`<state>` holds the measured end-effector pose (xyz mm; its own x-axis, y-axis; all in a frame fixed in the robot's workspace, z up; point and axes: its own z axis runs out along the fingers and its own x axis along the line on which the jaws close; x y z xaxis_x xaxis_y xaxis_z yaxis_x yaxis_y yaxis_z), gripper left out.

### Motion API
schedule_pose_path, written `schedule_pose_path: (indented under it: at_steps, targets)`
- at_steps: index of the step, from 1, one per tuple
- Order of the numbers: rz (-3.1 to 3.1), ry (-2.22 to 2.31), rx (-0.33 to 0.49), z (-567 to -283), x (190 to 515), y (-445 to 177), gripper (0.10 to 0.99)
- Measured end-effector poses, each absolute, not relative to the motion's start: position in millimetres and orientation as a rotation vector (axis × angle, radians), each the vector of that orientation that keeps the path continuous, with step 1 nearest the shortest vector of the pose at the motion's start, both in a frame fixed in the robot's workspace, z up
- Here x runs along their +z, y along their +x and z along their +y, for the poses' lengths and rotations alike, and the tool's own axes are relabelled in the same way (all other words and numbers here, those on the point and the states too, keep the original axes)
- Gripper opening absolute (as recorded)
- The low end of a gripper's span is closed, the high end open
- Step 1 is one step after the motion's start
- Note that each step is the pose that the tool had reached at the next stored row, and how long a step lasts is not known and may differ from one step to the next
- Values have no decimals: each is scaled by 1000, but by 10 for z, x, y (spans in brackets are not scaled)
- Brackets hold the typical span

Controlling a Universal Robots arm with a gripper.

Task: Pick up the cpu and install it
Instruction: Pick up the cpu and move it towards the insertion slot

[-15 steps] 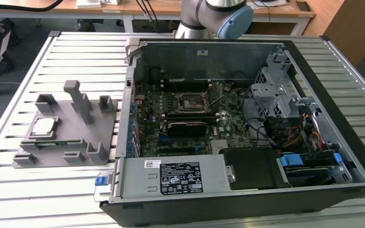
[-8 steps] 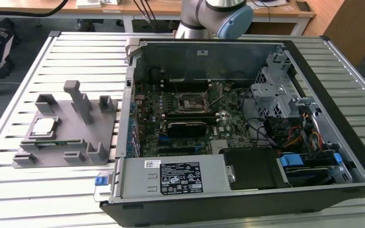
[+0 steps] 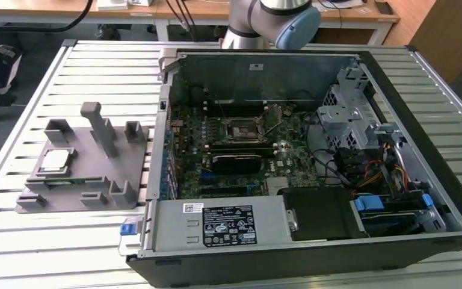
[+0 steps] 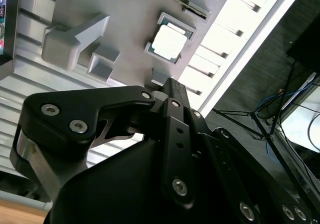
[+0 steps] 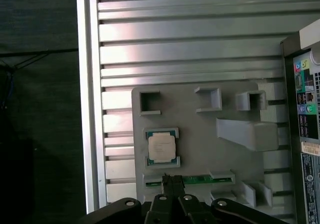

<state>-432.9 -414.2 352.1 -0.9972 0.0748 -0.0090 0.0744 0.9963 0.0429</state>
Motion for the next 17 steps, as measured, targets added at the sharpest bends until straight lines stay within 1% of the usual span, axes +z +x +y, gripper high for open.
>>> schedule_pose_path:
  at_steps: [10,11,12,14,15,17]
  targets:
    - [3137,107,65,-4160,3402,-4329,114]
    - [3139,103,65,-4161,3383,-4329,169]
    - [3140,96,65,-4161,3365,-4329,169]
    - [3142,82,65,-4162,3328,-4328,290]
    - [3142,80,65,-4161,3310,-4329,290]
    - [3142,80,65,-4161,3274,-4328,408]
